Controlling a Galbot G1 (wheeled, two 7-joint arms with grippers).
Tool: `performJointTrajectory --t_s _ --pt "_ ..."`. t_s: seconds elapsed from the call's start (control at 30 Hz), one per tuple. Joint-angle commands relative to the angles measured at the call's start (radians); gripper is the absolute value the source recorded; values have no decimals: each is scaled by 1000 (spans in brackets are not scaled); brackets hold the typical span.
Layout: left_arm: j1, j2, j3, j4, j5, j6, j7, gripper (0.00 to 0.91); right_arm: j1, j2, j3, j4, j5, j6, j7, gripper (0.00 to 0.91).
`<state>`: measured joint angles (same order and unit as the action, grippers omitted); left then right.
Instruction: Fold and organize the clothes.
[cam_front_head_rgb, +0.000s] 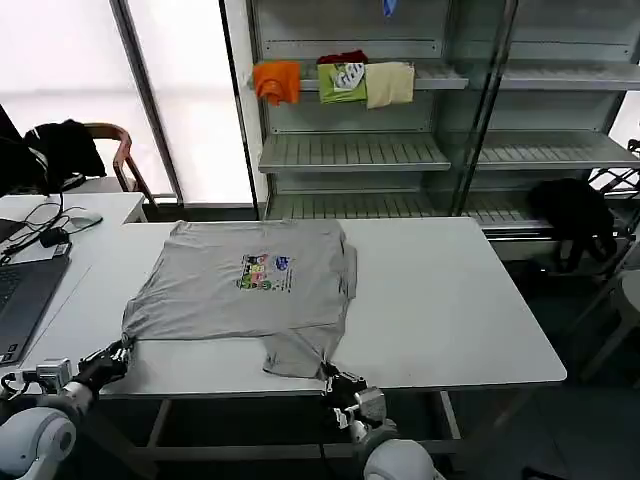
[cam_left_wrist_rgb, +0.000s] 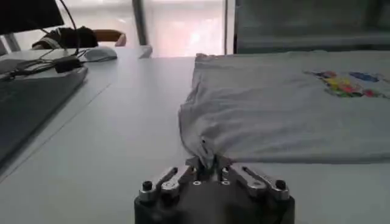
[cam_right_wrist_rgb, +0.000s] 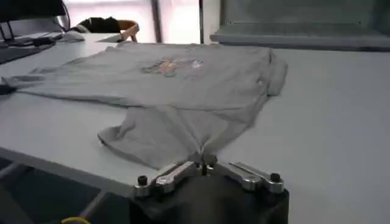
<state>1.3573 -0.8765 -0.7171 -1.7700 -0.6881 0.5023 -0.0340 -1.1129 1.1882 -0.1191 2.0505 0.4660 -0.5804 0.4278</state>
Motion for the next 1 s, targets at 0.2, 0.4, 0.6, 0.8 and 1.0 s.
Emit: performJointTrajectory --t_s 0.2,0.4,0.6,0.8,1.0 --pt "-1 6 1 -67 -10 -57 6 0 4 -1 12 31 -9 3 8 0" --pt "-20 13 -11 -96 -39 -71 -28 0 35 -3 26 68 -20 3 15 0" --pt "-80 20 -1 -108 -63 -74 -57 0 105 -6 61 59 -14 5 10 0" --pt "-194 15 68 -85 -66 -66 -87 0 204 -1 83 23 4 5 -11 0" --pt "-375 -25 198 -18 -36 -47 -136 0 330 16 96 -73 -1 14 -82 0"
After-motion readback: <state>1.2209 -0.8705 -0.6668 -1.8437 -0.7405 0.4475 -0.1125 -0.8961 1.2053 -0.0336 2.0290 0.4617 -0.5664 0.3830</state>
